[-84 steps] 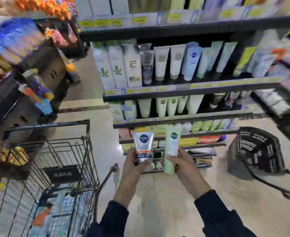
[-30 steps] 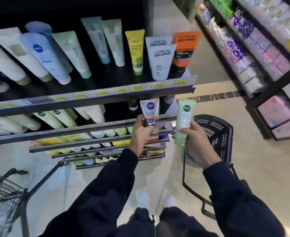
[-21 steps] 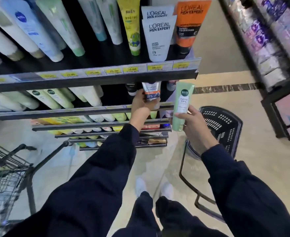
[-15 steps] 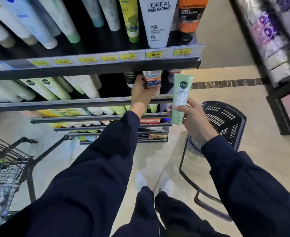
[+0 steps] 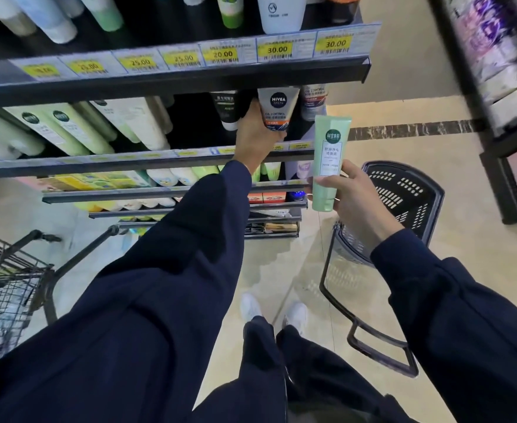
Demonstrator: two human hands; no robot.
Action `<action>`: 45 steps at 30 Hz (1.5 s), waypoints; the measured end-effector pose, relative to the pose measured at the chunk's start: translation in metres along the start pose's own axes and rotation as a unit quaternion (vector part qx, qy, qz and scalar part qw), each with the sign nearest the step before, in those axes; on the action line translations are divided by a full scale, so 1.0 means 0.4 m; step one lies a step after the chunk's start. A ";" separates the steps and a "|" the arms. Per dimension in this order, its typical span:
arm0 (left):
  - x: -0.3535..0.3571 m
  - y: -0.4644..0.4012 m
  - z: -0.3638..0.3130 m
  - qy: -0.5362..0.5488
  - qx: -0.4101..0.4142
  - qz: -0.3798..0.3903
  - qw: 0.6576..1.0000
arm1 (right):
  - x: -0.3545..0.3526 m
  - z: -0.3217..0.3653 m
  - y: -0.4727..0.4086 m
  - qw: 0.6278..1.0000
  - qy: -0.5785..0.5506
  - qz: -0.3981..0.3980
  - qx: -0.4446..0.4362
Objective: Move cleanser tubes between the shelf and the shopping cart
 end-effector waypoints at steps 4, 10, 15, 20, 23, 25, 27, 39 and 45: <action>0.003 -0.012 0.001 -0.030 -0.004 0.000 1.000 | -0.002 0.000 0.003 1.000 0.002 -0.002 -0.003; -0.009 -0.038 0.015 -0.034 -0.011 0.038 0.999 | 0.003 0.009 0.006 1.000 0.008 0.002 -0.005; -0.002 -0.041 0.016 -0.037 0.001 0.029 0.999 | 0.012 0.018 0.009 1.000 0.009 0.009 -0.010; 0.003 -0.034 0.013 -0.025 0.005 0.030 0.999 | 0.027 0.021 0.015 1.000 0.020 0.017 -0.015; -0.002 -0.018 0.009 -0.025 0.000 0.030 0.999 | 0.042 0.022 0.019 0.999 0.028 0.026 -0.013; -0.014 -0.002 0.009 -0.023 -0.005 0.031 0.999 | 0.054 0.021 0.022 0.999 0.023 0.035 -0.011; -0.039 0.018 0.012 -0.028 -0.012 0.032 0.999 | 0.074 0.023 0.024 0.999 0.017 0.047 -0.006; -0.423 0.223 0.217 -0.166 -0.023 -0.152 0.974 | 0.338 0.043 0.028 0.993 0.051 0.110 0.007; -0.662 0.184 0.398 -0.247 -0.045 -0.181 0.951 | 0.509 0.021 0.014 0.989 0.084 0.123 -0.018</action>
Point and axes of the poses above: each hand's wrist, its own y-axis away from the middle knuckle, its own x-axis out of the palm, z = x × y, the point moved 3 cm from there along -y, towards the middle knuckle, and after that the axes turned 6 degrees about -x, right-handed, at the moved point
